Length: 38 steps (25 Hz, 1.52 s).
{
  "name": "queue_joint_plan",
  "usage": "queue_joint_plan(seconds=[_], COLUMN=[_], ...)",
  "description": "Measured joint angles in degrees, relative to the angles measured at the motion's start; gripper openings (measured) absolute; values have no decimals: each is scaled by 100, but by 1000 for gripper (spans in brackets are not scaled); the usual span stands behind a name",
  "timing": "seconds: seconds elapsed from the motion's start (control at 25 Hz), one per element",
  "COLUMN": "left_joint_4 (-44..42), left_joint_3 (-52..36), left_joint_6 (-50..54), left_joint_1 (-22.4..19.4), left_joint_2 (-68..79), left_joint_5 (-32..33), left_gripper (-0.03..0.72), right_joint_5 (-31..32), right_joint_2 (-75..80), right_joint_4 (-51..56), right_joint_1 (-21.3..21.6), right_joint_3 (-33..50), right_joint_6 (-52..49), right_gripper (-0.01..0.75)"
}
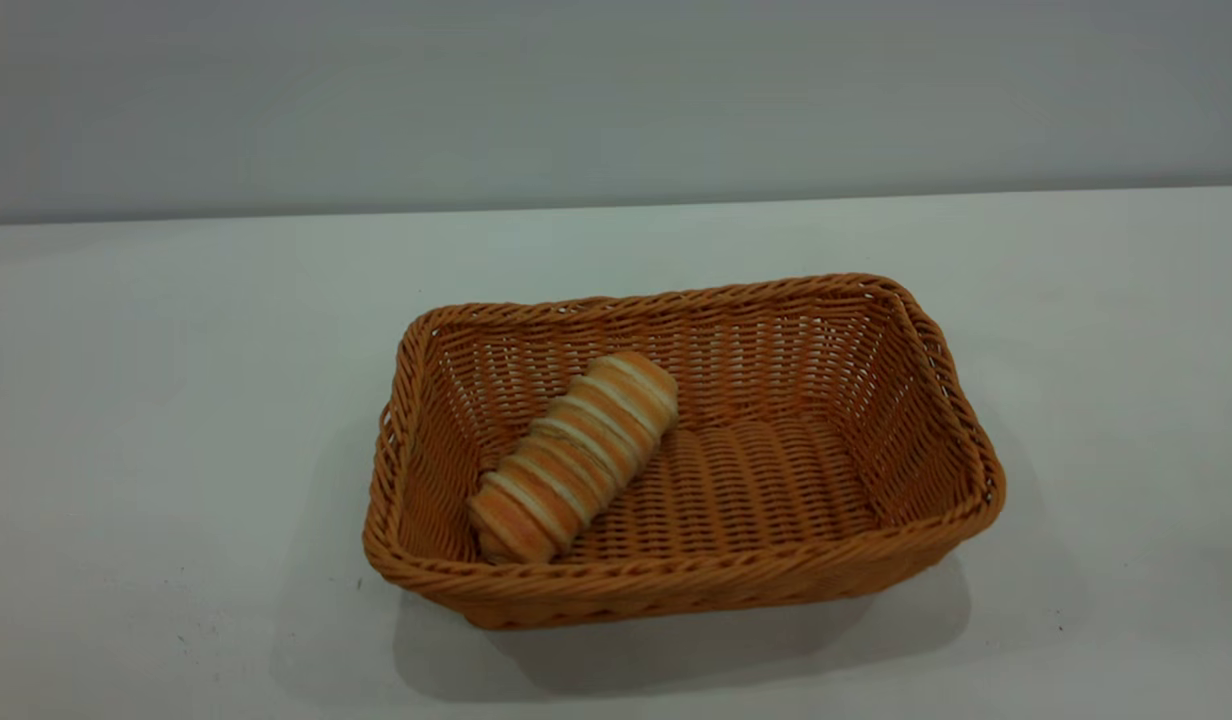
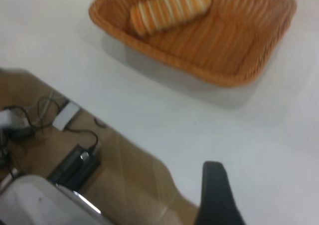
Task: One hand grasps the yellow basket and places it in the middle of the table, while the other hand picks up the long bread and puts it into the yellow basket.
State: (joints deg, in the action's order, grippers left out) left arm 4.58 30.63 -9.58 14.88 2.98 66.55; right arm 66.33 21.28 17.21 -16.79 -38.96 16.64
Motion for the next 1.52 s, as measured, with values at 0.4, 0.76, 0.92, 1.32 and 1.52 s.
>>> queue_joint_plan(seconds=[0.4,0.76,0.92,1.32,1.52], left_joint_4=[-94,-131,-131,-131,-131], left_joint_3=[-251,-257,-257,-262,-262], left_joint_6=[159,222,222,222,222], left_joint_1=[0,0,0,0,0], left_joint_2=[-48,-48,-48,-48,-48], left_joint_5=[-94,-120,-120,-126,-126], left_gripper=[563,563,563,563,563], right_joint_5=[-353,-205,-30,-103,-103], right_joint_2=[-947,-1572,-1746,-2022,-2022], right_joint_4=[-895,-1604,-1757,-1816,-1822], right_joint_1=[0,0,0,0,0], right_joint_3=[785,1012,1019,1194,1194], right_joint_6=[-445,-1321,-1342,-1437,-1437], right_gripper=[557,557,557,557,557])
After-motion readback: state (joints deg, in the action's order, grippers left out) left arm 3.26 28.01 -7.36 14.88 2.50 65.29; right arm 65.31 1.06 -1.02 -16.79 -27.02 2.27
